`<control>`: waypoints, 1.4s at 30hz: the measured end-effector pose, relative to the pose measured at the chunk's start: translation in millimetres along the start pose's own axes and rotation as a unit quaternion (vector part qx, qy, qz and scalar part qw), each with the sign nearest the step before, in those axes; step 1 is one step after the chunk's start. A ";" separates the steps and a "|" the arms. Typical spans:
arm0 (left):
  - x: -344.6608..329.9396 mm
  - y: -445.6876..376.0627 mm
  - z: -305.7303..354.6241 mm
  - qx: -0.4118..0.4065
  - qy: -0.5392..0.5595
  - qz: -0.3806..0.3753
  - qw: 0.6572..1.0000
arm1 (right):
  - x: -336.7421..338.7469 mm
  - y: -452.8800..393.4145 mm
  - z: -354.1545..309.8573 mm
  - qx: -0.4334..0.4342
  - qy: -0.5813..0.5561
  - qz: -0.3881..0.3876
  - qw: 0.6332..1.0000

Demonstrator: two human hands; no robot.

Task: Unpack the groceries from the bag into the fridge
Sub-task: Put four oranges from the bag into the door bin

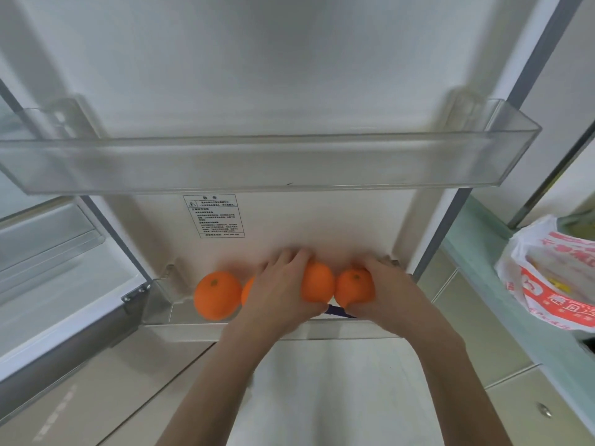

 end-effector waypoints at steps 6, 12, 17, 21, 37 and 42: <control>7.8 10.8 -1.1 -0.008 0.007 0.039 0.999 | 4.6 15.1 -7.0 0.008 -0.030 0.060 0.998; 14.7 34.2 -8.4 -0.039 0.036 0.095 0.994 | 7.1 43.4 -20.1 0.045 -0.028 0.119 0.991; 21.3 52.6 -11.5 -0.083 0.047 0.144 0.985 | 3.4 72.3 -33.0 0.070 -0.028 0.194 0.978; 20.8 62.6 -2.5 -0.122 0.056 0.182 0.974 | 1.1 103.0 -28.3 0.081 -0.016 0.268 0.960; -26.6 67.8 201.3 -0.309 0.105 0.144 0.934 | 79.2 214.9 120.6 -0.082 0.059 0.396 0.913; -66.0 49.0 279.3 -0.321 0.108 0.127 0.932 | 119.4 238.0 192.3 -0.122 0.068 0.404 0.904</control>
Point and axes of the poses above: each hand's wrist, its own y-axis away from the middle knuckle, its own x-axis out of the back of the hand, z = x × y, the point moved 5 cm from there along -y, towards the middle knuckle, and after that the axes turned 4 degrees about -y, right-handed, at the moved point
